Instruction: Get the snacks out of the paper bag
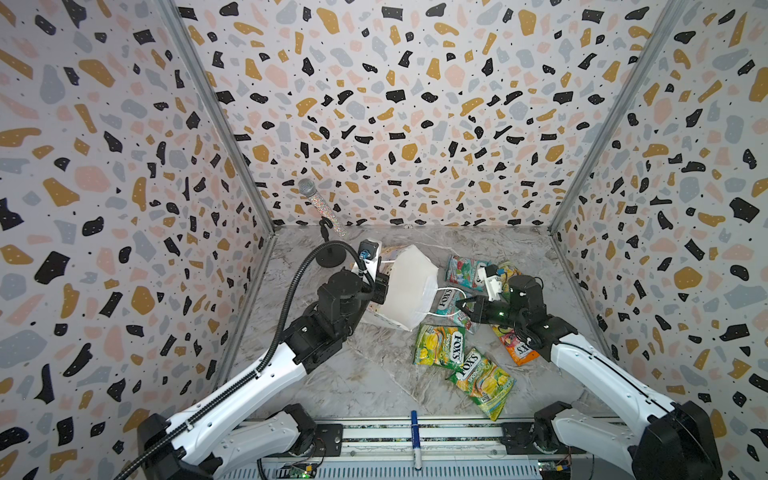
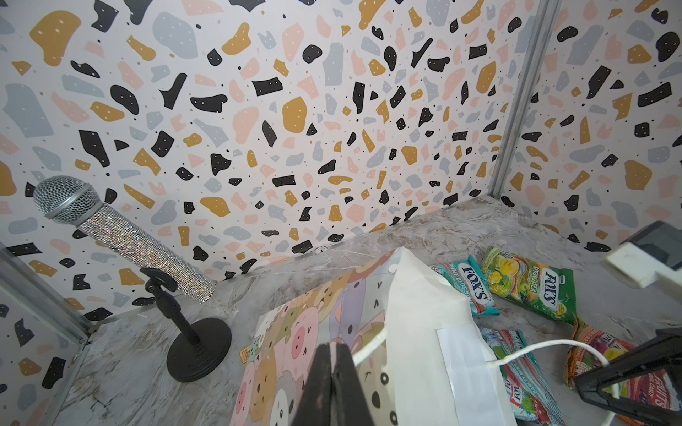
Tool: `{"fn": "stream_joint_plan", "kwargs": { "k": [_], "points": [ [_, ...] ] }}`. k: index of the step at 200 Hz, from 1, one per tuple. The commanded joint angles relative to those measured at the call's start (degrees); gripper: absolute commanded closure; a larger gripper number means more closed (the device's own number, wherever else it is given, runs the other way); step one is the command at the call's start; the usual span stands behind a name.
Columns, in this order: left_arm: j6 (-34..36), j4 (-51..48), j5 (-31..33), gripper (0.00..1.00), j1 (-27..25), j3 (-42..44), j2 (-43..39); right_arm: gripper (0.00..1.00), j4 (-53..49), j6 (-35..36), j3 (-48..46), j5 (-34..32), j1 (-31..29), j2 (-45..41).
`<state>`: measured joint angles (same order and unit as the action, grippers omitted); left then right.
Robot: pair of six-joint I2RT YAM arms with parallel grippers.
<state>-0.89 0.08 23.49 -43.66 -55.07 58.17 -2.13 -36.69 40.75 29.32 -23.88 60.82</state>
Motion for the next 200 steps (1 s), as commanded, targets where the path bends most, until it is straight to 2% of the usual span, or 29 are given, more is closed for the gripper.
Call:
{"fn": "stream_joint_plan", "kwargs": {
  "k": [1,88,139,182,200],
  "points": [
    [-0.3,2.83,0.6,1.0,0.07,0.41,-1.13,1.0,-3.57,1.56,5.0,-1.93,-0.18,-3.94],
    [-0.44,2.27,-0.7,1.0,0.07,-0.21,-0.09,1.0,-12.04,1.93,13.5,-2.77,-0.2,-9.0],
    [-0.61,0.76,-2.48,1.0,0.15,-1.46,2.44,1.0,-12.57,1.54,15.53,-3.13,-0.27,-9.37],
    [-1.28,0.47,-0.8,1.0,0.07,-1.71,3.09,1.0,-11.37,1.35,14.42,-3.59,-0.27,-6.82],
    [-1.35,0.36,0.17,1.0,0.07,-1.62,3.25,0.93,-10.69,1.66,14.42,-4.25,-0.27,-5.26]
  ]
}}
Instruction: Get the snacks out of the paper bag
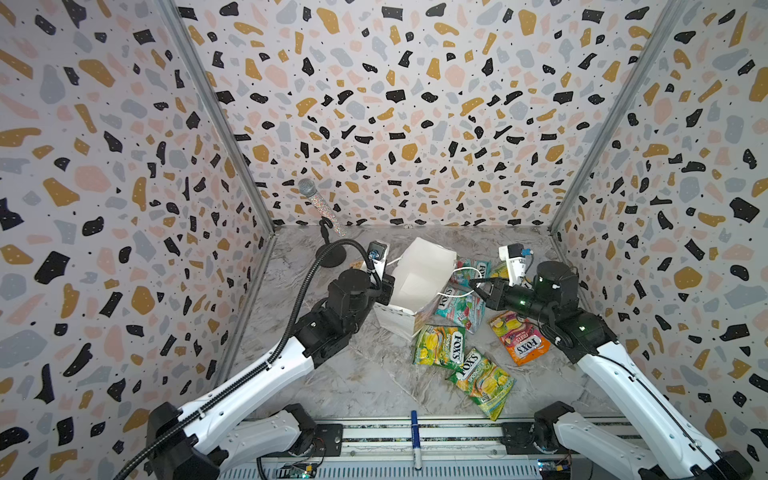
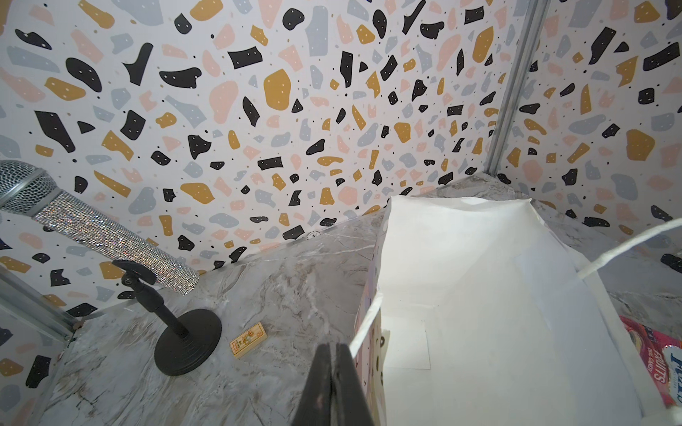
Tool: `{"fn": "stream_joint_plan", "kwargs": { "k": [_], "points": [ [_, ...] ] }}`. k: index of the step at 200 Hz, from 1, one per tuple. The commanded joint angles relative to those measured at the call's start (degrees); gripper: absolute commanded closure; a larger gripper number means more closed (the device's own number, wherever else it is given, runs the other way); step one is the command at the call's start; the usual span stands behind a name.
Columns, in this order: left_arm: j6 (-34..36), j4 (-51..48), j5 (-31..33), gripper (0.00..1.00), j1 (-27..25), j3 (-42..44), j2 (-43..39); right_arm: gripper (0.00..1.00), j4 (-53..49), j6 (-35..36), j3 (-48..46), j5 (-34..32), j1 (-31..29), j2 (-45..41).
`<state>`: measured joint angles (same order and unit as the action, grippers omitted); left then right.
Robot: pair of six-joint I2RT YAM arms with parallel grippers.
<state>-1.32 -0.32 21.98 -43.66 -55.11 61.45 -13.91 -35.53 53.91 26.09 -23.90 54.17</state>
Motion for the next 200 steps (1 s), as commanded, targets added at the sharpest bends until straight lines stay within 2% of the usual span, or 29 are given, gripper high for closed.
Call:
{"fn": "stream_joint_plan", "kwargs": {
  "k": [1,15,23,41,51,81,154,168,200],
  "points": [
    [-0.89,0.71,1.72,1.0,0.07,-1.58,-0.02,0.92,1.13,0.53,1.27,-1.07,-0.21,1.51],
    [-0.92,0.58,2.44,0.95,0.09,-1.62,0.06,0.87,1.86,0.79,1.51,-1.12,-0.19,2.76],
    [-0.92,0.58,2.87,0.91,0.09,-1.66,0.07,0.79,2.11,0.9,2.01,-1.22,-0.18,3.73],
    [-0.9,0.54,3.72,0.75,0.11,-1.58,-0.09,0.68,2.27,1.24,3.59,-1.06,-0.17,5.79],
    [-0.87,0.51,4.44,0.7,0.12,-1.57,-0.27,0.62,2.4,1.45,4.6,-1.09,-0.2,6.9],
    [-0.81,1.16,6.33,0.54,0.15,-0.71,-1.52,0.52,2.48,2.45,7.86,-0.6,-0.26,9.64],
    [-0.35,2.21,11.82,0.22,0.1,0.85,-4.54,0.38,2.14,5.34,12.14,-2.47,-0.25,10.66],
    [-0.47,3.29,12.62,0.16,0.15,1.77,-6.02,0.38,1.58,6.51,11.9,-5.24,-0.27,9.41],
    [-1.19,5.59,14.76,0.14,0.14,3.55,-9.69,0.37,-0.2,8.84,9.3,-16.1,-0.16,5.52]
  ]
}}
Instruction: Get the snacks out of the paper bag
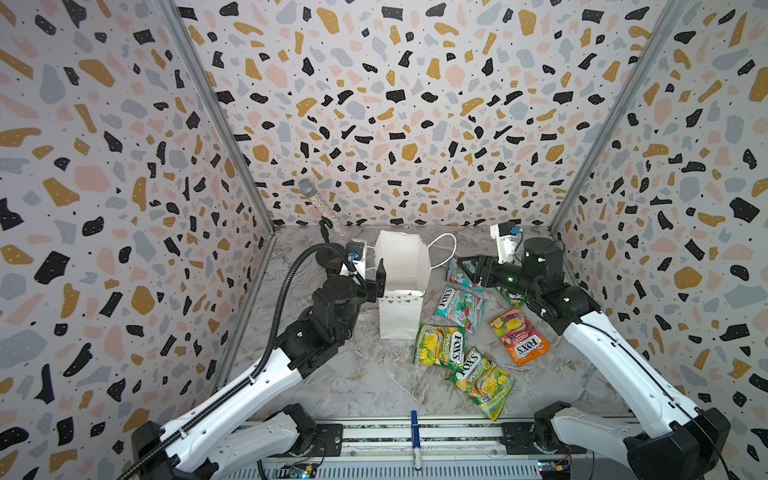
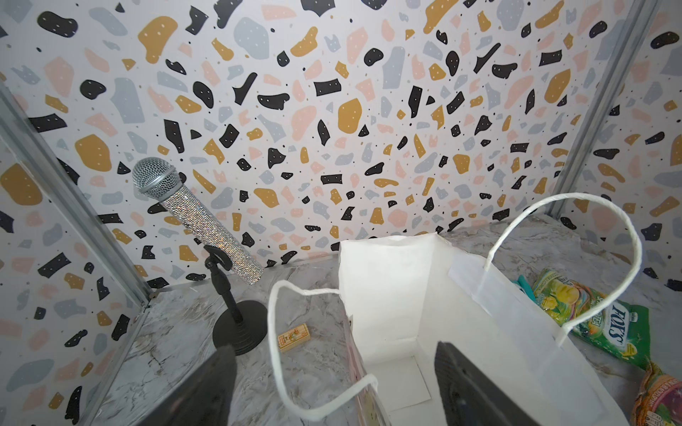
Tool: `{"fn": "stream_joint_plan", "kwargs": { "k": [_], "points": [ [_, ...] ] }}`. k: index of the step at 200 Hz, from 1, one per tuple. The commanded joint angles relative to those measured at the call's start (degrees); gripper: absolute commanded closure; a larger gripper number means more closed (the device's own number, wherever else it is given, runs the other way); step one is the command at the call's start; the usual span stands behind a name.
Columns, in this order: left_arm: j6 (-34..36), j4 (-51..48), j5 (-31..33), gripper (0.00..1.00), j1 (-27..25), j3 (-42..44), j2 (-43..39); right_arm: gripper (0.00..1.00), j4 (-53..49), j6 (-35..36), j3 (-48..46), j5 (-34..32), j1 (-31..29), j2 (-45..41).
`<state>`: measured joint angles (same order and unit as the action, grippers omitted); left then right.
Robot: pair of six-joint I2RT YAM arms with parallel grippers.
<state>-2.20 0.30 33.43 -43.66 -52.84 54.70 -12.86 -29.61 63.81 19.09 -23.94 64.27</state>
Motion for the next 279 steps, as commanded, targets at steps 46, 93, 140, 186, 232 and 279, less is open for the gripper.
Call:
{"fn": "stream_joint_plan", "kwargs": {
  "k": [46,93,140,186,232,279],
  "points": [
    [-1.06,8.36,12.89,0.12,0.16,4.01,-7.01,0.35,-4.69,4.02,-6.89,-28.09,0.71,-7.82],
    [-7.54,4.78,27.62,0.11,1.93,2.13,-6.17,0.32,-2.73,4.47,-17.28,-38.83,7.55,-9.05],
    [-15.8,-2.14,28.37,0.11,10.09,4.75,-7.44,0.3,5.14,4.97,-26.45,-37.88,19.22,-7.54],
    [-17.34,5.41,24.24,0.11,18.7,16.26,-8.81,0.3,17.01,7.03,-34.67,-42.73,23.81,-6.57],
    [-11.26,22.32,22.38,0.08,23.17,29.41,-5.66,0.29,32.86,6.8,-44.05,-40.25,24.6,-7.54],
    [-4.93,37.99,16.31,0.06,25.86,37.43,-0.69,0.29,48.19,9.88,-52.67,-40.26,24.63,-7.73]
  ]
}}
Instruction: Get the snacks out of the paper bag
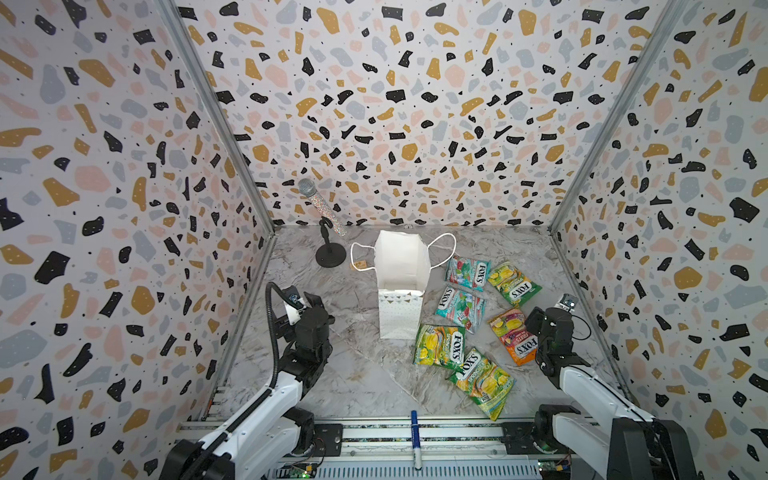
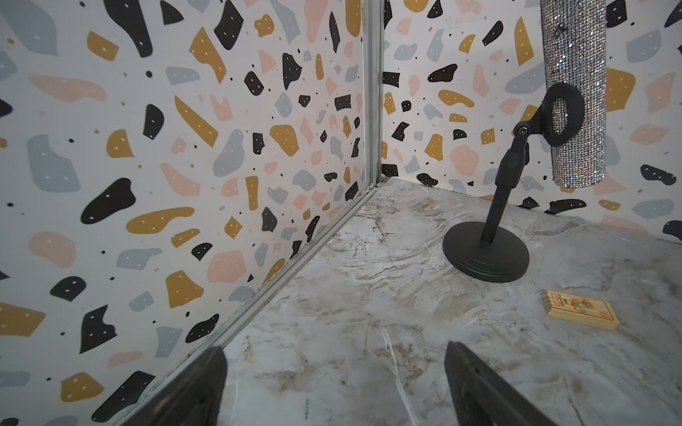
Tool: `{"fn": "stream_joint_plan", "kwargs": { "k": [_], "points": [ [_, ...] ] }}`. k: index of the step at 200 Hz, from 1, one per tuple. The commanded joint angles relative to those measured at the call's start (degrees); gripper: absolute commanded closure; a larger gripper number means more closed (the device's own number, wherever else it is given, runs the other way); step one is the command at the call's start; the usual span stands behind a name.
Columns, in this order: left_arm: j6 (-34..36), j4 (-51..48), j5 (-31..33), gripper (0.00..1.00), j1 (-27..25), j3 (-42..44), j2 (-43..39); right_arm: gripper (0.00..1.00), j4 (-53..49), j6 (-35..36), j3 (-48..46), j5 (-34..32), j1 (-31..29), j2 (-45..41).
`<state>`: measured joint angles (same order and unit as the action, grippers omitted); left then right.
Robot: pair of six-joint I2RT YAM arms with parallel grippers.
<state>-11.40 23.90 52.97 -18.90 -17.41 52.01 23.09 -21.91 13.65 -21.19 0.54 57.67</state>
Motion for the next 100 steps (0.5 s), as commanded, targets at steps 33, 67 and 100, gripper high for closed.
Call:
{"fn": "stream_joint_plan", "kwargs": {
  "k": [33,67,100],
  "points": [
    [9.12,24.68,-9.37,0.01,3.23,5.15,7.18,0.29,26.07,7.12,-6.57,4.84,0.12,1.95],
    [11.04,32.25,-17.39,0.0,6.11,7.63,11.27,0.3,36.14,12.37,-8.19,10.62,-0.48,7.57],
    [12.89,38.92,-22.3,0.0,7.59,10.0,14.39,0.3,46.4,18.01,-9.65,12.9,-3.23,11.33]
  ]
}}
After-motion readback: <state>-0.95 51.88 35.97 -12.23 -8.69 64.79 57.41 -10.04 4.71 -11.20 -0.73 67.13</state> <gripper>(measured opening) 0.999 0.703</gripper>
